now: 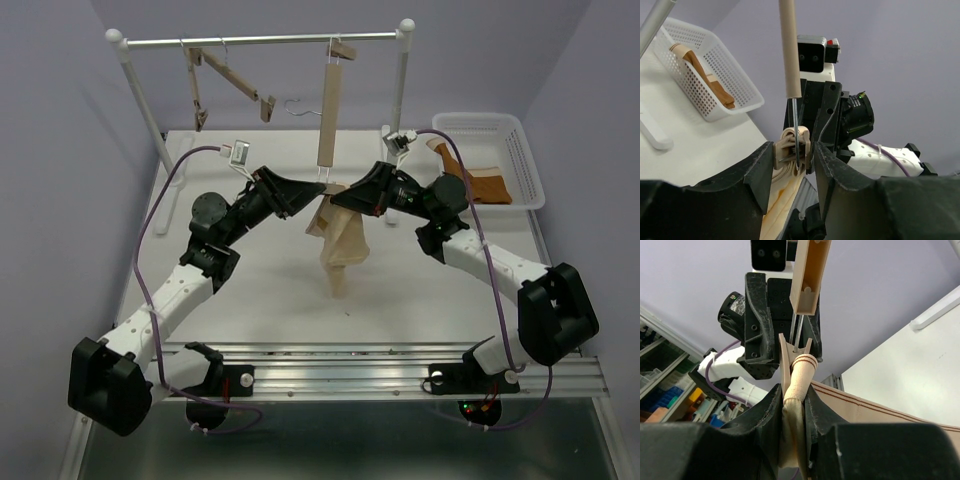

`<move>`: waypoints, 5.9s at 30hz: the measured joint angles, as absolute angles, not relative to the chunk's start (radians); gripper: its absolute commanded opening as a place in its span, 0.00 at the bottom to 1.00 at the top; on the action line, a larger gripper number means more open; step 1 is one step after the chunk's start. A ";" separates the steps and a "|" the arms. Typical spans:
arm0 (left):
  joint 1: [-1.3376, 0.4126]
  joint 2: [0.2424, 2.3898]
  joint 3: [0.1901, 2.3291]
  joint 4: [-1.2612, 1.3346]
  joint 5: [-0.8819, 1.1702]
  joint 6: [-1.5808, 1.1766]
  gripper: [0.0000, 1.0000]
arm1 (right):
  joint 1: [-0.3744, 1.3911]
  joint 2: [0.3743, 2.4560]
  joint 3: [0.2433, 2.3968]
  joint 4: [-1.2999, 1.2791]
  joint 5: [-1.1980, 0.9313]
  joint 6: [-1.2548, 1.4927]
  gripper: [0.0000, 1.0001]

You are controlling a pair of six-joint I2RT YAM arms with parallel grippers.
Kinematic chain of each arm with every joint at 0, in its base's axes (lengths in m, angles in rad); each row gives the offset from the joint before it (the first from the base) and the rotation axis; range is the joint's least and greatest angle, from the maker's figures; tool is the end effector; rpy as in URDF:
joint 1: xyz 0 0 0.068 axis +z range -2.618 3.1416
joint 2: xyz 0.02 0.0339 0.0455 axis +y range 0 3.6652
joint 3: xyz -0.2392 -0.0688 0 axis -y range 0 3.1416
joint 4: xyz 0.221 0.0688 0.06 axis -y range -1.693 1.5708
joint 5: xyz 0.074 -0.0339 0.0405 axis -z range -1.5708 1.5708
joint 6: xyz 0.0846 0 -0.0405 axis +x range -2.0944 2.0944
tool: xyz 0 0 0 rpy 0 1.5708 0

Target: Remove the underwear clipped to the hanger

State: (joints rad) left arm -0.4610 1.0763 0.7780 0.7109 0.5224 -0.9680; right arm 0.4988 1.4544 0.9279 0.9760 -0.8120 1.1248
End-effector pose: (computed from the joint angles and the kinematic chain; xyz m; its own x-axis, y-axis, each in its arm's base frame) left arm 0.2233 -0.1580 0.3755 -0.4512 -0.5730 -0.6842 0.7465 0.1778 -0.6412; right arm 0.2626 0.2130 0.3493 -0.6502 0.3527 -0.6730 -0.7338 -0.0618 0.6766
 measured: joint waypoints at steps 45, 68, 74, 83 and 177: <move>-0.424 1.177 0.763 0.815 0.504 -1.122 0.00 | 0.484 1.495 0.968 0.908 -0.901 0.993 0.01; -0.411 1.092 0.806 0.505 0.262 -0.894 0.00 | 0.319 1.434 0.962 0.790 -0.913 0.955 0.01; -0.413 1.079 0.880 0.369 0.201 -0.763 0.00 | 0.229 1.409 1.027 0.560 -0.846 0.820 0.01; -0.474 1.081 1.033 0.100 0.073 -0.505 0.00 | 0.204 1.246 1.333 0.039 -0.240 0.418 0.01; -0.293 1.660 1.787 -0.297 0.031 0.364 0.00 | -0.163 1.487 1.488 -0.121 -0.278 0.036 1.00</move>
State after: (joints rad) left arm -0.2932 1.6604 1.7870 -0.2970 0.0311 0.3645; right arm -0.1627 1.4868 1.4879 -0.1215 -0.2775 0.0357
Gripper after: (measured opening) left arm 0.404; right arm 0.998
